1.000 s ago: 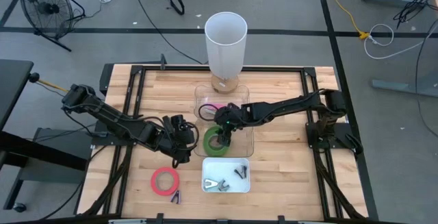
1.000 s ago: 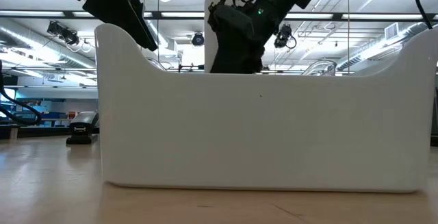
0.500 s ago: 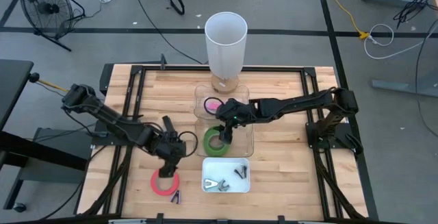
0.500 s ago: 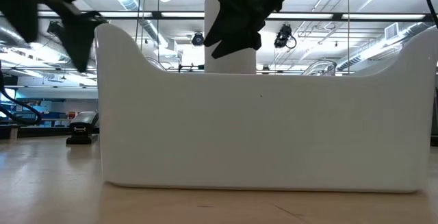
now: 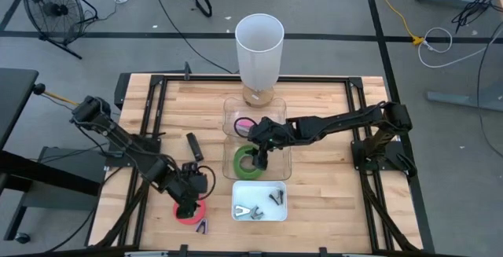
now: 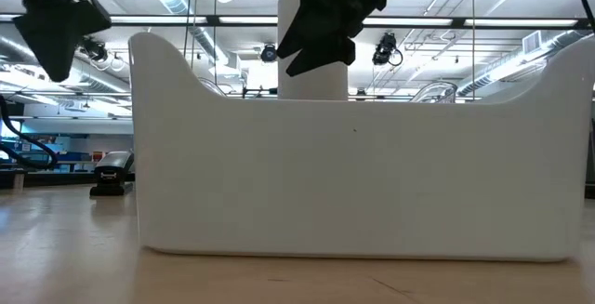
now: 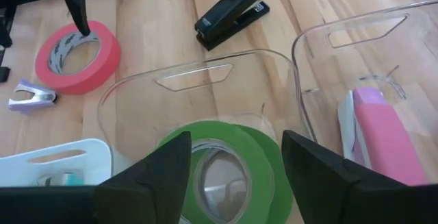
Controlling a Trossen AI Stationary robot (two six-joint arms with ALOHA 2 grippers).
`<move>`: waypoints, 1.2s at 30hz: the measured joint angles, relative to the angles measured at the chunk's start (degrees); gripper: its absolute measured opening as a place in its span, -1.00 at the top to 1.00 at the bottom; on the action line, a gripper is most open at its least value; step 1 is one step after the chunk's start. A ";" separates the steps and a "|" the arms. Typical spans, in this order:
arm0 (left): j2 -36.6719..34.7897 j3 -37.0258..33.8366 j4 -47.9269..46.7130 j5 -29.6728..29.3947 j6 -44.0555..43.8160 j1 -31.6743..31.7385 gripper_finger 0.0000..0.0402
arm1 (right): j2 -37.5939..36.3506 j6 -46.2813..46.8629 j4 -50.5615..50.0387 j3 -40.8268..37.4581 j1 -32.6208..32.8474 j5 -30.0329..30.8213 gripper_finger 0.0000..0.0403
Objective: Pick and place Stapler, Stapler remover, tape
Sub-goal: Put the pink tape into the bottom transparent bin
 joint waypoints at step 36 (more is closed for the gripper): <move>0.34 -18.43 10.90 -0.04 -13.99 -5.18 -0.34 | 0.11 -2.95 1.22 0.00 0.21 1.53 -0.13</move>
